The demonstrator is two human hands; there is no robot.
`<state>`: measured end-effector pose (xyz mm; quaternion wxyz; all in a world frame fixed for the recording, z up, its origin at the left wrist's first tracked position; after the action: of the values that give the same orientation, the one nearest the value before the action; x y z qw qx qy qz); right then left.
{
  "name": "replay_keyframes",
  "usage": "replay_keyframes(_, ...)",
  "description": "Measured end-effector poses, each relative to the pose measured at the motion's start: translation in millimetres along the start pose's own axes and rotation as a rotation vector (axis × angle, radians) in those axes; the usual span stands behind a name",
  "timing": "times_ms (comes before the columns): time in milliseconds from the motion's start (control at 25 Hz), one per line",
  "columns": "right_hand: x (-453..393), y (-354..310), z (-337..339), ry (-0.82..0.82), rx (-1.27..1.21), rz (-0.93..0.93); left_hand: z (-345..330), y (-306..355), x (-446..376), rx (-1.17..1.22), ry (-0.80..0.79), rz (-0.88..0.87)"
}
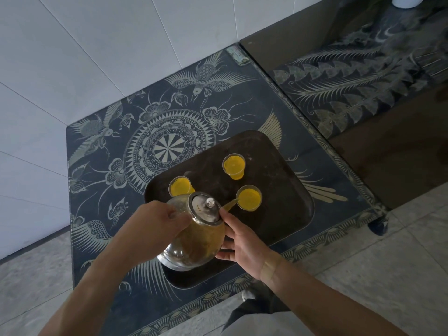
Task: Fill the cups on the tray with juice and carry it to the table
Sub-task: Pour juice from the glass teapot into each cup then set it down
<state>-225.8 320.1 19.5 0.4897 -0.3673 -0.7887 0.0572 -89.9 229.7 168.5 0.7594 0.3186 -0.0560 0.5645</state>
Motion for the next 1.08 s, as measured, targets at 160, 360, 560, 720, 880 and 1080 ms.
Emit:
replay_keyframes(160, -0.4, -5.3, 5.8, 0.038, 0.010, 0.012, -6.6, -3.8, -0.7, 0.026, 0.032, 0.014)
replay_keyframes(360, 1.8, -11.0, 11.8, 0.073, 0.042, 0.044, -15.5, -7.1, -1.8, 0.136, 0.041, -0.020)
replay_keyframes(560, 10.1, -27.2, 15.0, 0.114, 0.105, 0.112, -24.9, -17.7, -2.1, 0.279, 0.069, -0.006)
replay_keyframes(720, 13.7, -52.9, 14.6, 0.124, 0.152, 0.177, -34.8, -29.2, -6.2, 0.574, 0.093, 0.000)
replay_keyframes(880, 7.2, -76.0, 13.5, 0.087, 0.222, 0.242, -43.2, -42.9, -9.5, 0.781, 0.132, -0.022)
replay_keyframes(1080, -1.1, -107.9, -8.5, 0.053, 0.427, 0.288, -39.3, -48.2, -4.8, 1.011, 0.262, -0.081)
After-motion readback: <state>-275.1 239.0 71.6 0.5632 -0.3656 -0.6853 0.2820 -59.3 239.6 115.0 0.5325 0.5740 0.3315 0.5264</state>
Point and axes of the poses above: each hand's wrist, its own x-axis away from the middle knuckle, its own z-axis out of the back of the hand, y = z × x, the point moved 2 cm from there along -x, towards the middle knuckle, and after that the axes turned 7 degrees about -z, right-handed, at the moved point
